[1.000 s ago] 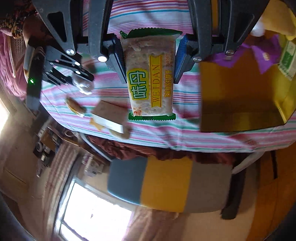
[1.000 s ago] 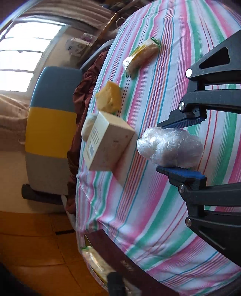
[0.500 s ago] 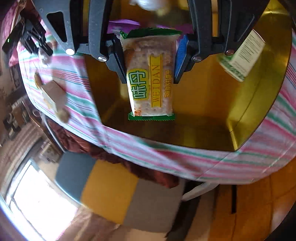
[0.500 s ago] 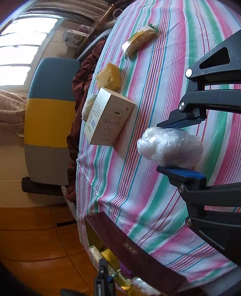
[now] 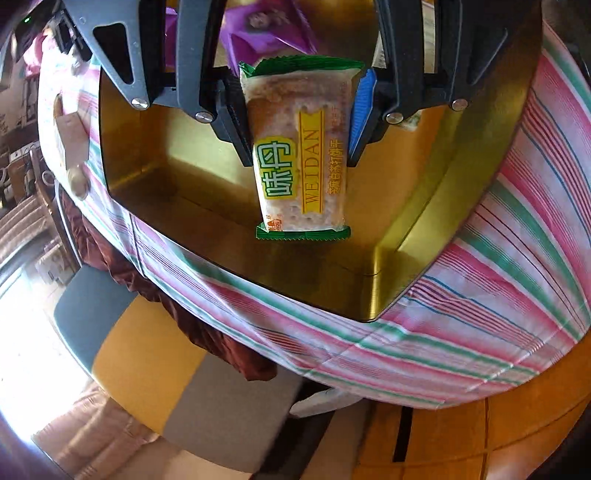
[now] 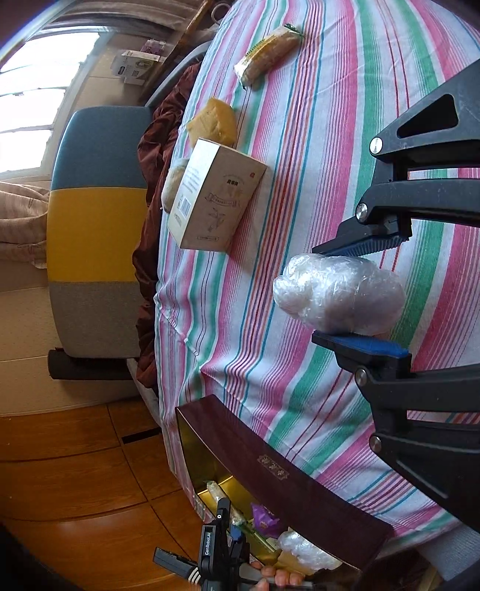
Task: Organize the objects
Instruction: 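Open the left tool to drop the cracker packet into the tray, then lower the white ball into the tray with the right tool and open it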
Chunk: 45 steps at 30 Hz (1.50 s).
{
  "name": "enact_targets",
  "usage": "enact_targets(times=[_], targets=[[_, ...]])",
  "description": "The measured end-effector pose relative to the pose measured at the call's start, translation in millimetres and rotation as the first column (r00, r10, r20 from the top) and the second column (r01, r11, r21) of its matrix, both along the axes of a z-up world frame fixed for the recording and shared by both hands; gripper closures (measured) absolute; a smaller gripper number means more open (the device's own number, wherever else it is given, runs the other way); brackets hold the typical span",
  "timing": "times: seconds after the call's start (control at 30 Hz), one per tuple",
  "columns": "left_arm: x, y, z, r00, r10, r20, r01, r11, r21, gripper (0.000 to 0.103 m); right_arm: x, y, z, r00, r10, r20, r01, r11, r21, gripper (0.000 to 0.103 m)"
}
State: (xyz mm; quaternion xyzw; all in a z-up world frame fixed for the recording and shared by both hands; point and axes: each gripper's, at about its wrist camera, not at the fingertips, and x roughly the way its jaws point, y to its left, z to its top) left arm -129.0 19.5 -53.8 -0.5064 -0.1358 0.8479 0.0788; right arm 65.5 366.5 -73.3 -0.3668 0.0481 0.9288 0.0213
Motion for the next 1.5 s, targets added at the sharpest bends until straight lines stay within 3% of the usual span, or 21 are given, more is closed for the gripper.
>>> enact_targets(times=[0.1, 0.3, 0.4, 0.53, 0.77, 0.93, 1.03, 1.2, 1.33, 1.5], targets=[[-10.2, -2.5, -3.8, 0.999, -0.004, 0.049, 0.005, 1.000, -0.012, 0.054, -1.1, -2.8, -1.8, 1.000, 0.002, 0.005, -0.002, 1.000, -0.002, 0.064], [-11.4, -5.5, -0.2, 0.999, 0.016, 0.039, -0.015, 0.999, -0.036, 0.046, -1.9, -9.7, -0.9, 1.000, 0.007, 0.004, -0.007, 1.000, -0.015, 0.064], [0.3, -8.1, 8.9, 1.000, -0.001, 0.001, 0.001, 1.000, -0.002, 0.046, -1.7, -14.0, 2.1, 1.000, 0.009, -0.002, -0.009, 0.998, -0.059, 0.064], [26.9, -4.9, 25.9, 0.995, -0.026, -0.092, 0.025, 1.000, -0.008, 0.046, -4.1, -26.4, 11.0, 0.999, 0.030, -0.024, -0.032, 0.994, -0.101, 0.064], [63.8, -10.1, 36.8, 0.982, -0.005, -0.189, 0.010, 1.000, 0.023, 0.046, -18.0, -64.1, 36.4, 0.991, 0.112, -0.074, -0.121, 0.983, -0.137, 0.064], [74.9, -13.1, 33.3, 0.980, 0.015, -0.196, -0.010, 1.000, 0.023, 0.046, -41.1, -102.8, 54.4, 0.978, 0.193, -0.085, -0.204, 0.966, -0.156, 0.064], [78.7, -17.5, 32.7, 0.981, 0.027, -0.190, -0.019, 0.999, 0.045, 0.046, -62.4, -125.1, 58.8, 0.971, 0.233, -0.055, -0.239, 0.957, -0.167, 0.064], [80.9, -27.5, 42.2, 0.974, 0.069, -0.216, -0.067, 0.998, 0.017, 0.046, -110.1, -160.9, 54.4, 0.959, 0.279, 0.057, -0.262, 0.942, -0.211, 0.064], [78.4, -39.3, 45.7, 0.972, 0.112, -0.208, -0.107, 0.994, 0.035, 0.046, -148.9, -179.8, 40.1, 0.944, 0.273, 0.183, -0.221, 0.940, -0.261, 0.064], [76.8, -47.2, 45.0, 0.971, 0.137, -0.195, -0.128, 0.990, 0.057, 0.046, -181.2, -193.9, 28.7, 0.941, 0.226, 0.250, -0.142, 0.939, -0.315, 0.061]])
